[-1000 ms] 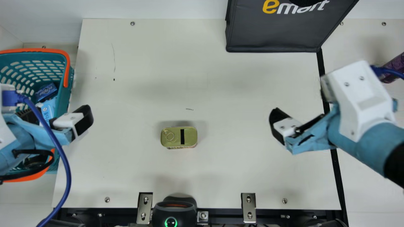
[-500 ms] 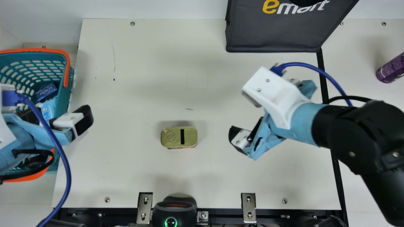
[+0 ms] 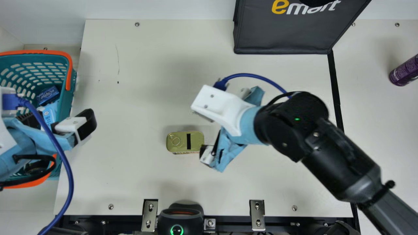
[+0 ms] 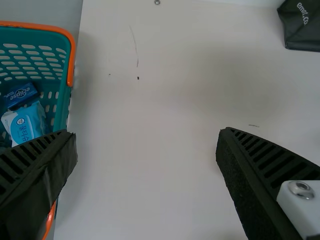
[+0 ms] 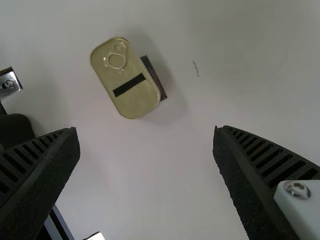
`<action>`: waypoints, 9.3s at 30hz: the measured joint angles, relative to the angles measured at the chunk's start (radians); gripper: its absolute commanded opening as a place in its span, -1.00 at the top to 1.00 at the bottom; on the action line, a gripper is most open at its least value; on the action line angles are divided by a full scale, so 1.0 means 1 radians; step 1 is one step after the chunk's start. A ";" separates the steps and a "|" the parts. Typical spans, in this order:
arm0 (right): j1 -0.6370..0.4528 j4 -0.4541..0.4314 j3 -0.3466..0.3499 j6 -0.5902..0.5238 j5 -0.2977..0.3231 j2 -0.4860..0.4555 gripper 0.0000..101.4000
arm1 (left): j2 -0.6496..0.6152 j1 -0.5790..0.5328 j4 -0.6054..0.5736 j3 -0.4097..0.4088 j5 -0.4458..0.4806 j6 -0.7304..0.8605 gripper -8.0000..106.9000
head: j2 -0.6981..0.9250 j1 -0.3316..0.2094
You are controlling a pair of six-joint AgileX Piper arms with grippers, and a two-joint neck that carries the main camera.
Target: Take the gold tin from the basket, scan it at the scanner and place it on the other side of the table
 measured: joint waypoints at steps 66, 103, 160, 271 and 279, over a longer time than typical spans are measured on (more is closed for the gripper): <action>0.181 -0.101 -0.162 -0.300 -0.100 0.506 0.44 | 0.000 0.000 0.000 0.000 0.000 0.000 -0.71 | 0.000 0.000; 0.250 -0.154 -0.350 0.573 0.141 0.449 1.00 | 0.000 0.000 0.000 0.000 0.000 0.000 -0.71 | -0.002 0.000; 0.154 -0.223 -0.013 1.271 -0.107 0.211 1.00 | 0.000 0.000 0.000 0.000 0.000 0.000 -0.71 | -0.347 0.000; -1.151 -0.072 -0.184 -0.096 -0.354 0.516 0.47 | 0.000 0.000 0.000 0.000 0.000 0.000 -0.71 | -0.347 0.000; -1.148 -0.090 -0.183 -0.078 -0.371 0.529 -0.05 | 0.000 0.000 0.000 0.000 0.000 0.000 -0.71 | -0.347 0.000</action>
